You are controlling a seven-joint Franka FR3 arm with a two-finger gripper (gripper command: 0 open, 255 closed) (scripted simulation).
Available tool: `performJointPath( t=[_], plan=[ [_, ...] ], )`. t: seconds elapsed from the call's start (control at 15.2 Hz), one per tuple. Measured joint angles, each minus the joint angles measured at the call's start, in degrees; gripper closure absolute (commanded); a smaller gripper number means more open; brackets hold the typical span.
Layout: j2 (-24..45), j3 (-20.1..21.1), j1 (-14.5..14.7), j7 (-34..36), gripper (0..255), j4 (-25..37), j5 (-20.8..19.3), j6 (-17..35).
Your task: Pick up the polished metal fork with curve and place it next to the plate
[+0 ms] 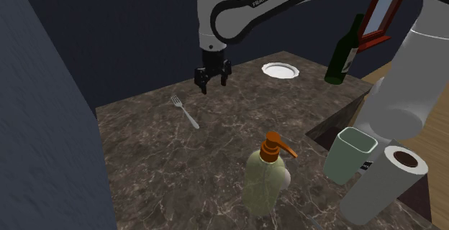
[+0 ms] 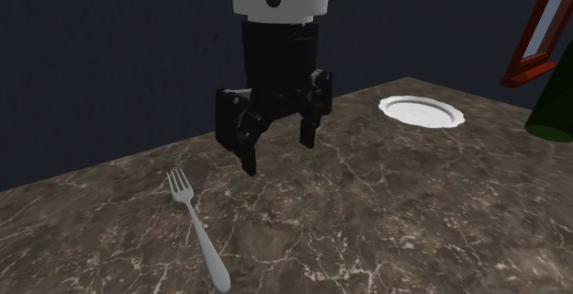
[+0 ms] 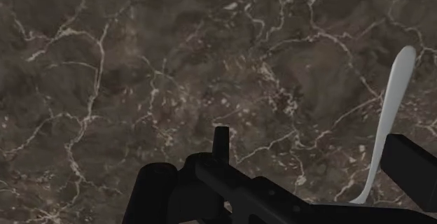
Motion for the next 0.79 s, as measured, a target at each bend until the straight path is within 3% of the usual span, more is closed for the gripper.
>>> performJointPath(
  t=[0.4, 0.79],
  plan=[
    [12.7, 0.5, 2.1, 7.6, 0, 11.1, -5.3, 2.4],
    [26.6, -0.9, 5.7, 13.3, 0, 27.4, -10.1, 0.7]
  ],
)
